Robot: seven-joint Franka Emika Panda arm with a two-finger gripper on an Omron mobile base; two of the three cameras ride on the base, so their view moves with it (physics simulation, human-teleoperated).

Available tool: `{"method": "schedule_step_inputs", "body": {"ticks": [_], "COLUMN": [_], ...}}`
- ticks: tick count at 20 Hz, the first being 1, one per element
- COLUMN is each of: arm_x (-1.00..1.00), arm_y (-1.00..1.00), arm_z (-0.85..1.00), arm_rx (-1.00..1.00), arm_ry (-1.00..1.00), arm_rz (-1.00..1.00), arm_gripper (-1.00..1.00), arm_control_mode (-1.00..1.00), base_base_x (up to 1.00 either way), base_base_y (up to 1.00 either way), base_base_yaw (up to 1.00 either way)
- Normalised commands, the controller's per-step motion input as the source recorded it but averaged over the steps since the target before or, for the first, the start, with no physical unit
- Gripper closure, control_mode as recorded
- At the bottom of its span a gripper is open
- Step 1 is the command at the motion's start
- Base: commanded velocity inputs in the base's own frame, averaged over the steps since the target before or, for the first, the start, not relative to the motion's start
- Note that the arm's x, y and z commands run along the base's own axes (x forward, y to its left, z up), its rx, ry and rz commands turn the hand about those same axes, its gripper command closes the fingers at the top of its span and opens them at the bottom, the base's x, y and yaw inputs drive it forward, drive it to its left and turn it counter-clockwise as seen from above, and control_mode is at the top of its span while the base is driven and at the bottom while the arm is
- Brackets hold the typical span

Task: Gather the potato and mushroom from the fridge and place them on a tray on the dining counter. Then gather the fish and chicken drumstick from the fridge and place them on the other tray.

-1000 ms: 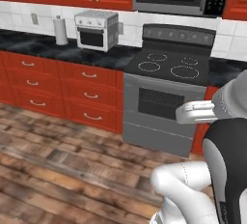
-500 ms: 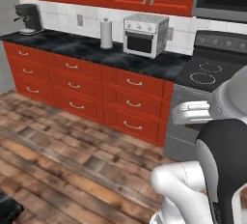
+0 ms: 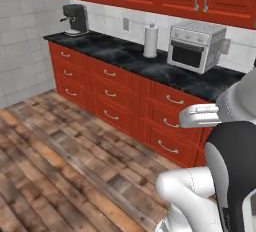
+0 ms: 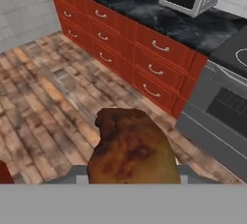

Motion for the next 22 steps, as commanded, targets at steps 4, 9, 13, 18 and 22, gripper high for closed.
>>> {"method": "schedule_step_inputs", "body": {"ticks": [4,9,13,18,22], "arm_x": [0.0,0.0,0.0,0.0,0.0], "arm_y": [0.0,0.0,0.0,0.0,0.0], "arm_z": [0.0,0.0,0.0,0.0,0.0], "arm_rx": [0.0,0.0,0.0,0.0,0.0], "arm_ry": [0.0,0.0,0.0,0.0,0.0], "arm_rz": [0.0,0.0,0.0,0.0,0.0], "arm_gripper": [1.0,1.0,1.0,1.0,1.0], "arm_control_mode": [1.0,1.0,1.0,1.0,1.0], "base_base_x": [0.79,0.74,0.73,0.76,0.79], "base_base_y": [-0.22,-0.2,-0.22,-0.18,-0.2], "base_base_yaw": [0.41,0.42,0.44,0.44,0.45]}}
